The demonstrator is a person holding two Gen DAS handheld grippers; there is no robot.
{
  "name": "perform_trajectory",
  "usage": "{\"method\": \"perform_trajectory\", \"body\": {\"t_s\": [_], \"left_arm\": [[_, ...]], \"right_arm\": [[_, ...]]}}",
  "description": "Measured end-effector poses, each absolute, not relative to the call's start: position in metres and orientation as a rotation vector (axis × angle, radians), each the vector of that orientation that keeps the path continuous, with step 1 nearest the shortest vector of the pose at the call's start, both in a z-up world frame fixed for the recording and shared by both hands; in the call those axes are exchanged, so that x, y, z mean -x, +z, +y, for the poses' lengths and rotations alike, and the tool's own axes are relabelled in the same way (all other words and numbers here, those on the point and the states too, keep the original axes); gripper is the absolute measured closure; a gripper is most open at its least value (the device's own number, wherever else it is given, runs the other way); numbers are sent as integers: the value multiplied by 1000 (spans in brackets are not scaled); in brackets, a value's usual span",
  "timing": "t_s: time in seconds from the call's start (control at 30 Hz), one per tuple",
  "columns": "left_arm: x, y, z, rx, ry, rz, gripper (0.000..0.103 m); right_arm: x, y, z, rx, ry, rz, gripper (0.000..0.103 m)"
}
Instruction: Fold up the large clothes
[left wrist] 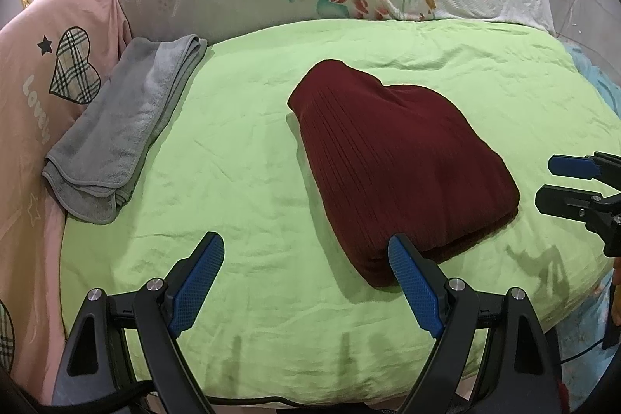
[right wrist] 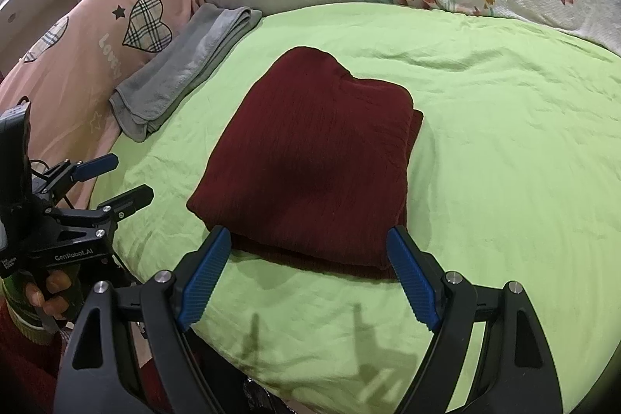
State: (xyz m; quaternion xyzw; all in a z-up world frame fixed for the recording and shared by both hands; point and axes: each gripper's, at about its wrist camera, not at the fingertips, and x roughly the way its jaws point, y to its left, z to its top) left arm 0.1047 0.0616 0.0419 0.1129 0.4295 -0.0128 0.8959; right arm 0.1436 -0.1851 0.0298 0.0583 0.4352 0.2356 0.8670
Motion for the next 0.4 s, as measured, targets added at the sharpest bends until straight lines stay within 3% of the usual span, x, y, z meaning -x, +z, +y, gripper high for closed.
{"method": "perform_trajectory", "body": {"t_s": [0.4], "left_arm": [[-127, 30, 65, -157, -12, 914, 16]], "right_arm": [[-175, 9, -186, -174, 489, 933, 20]]}}
